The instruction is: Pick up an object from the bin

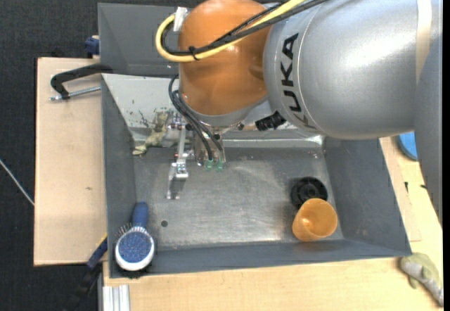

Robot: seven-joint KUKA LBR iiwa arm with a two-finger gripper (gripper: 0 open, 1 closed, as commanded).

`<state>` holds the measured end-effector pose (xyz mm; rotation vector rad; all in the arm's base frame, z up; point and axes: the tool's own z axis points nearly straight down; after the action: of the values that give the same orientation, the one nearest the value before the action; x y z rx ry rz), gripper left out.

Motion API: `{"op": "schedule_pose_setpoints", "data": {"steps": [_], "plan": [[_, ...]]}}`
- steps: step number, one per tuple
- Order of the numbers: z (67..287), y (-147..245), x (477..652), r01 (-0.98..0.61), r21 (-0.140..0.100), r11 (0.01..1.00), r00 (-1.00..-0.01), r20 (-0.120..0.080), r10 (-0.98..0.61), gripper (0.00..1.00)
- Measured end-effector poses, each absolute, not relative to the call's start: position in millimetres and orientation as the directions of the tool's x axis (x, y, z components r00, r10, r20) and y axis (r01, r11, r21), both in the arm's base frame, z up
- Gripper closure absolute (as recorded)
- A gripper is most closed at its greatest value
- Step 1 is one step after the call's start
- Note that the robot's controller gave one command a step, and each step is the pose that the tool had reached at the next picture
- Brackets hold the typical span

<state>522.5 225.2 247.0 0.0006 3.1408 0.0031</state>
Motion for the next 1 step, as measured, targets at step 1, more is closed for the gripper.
{"op": "schedule_pose_setpoints", "data": {"steps": [1], "plan": [[114.0, 224.2, 511.8, -0.217, 0.000, 0.976, -0.976, 0.006, -0.217, 0.00]]}}
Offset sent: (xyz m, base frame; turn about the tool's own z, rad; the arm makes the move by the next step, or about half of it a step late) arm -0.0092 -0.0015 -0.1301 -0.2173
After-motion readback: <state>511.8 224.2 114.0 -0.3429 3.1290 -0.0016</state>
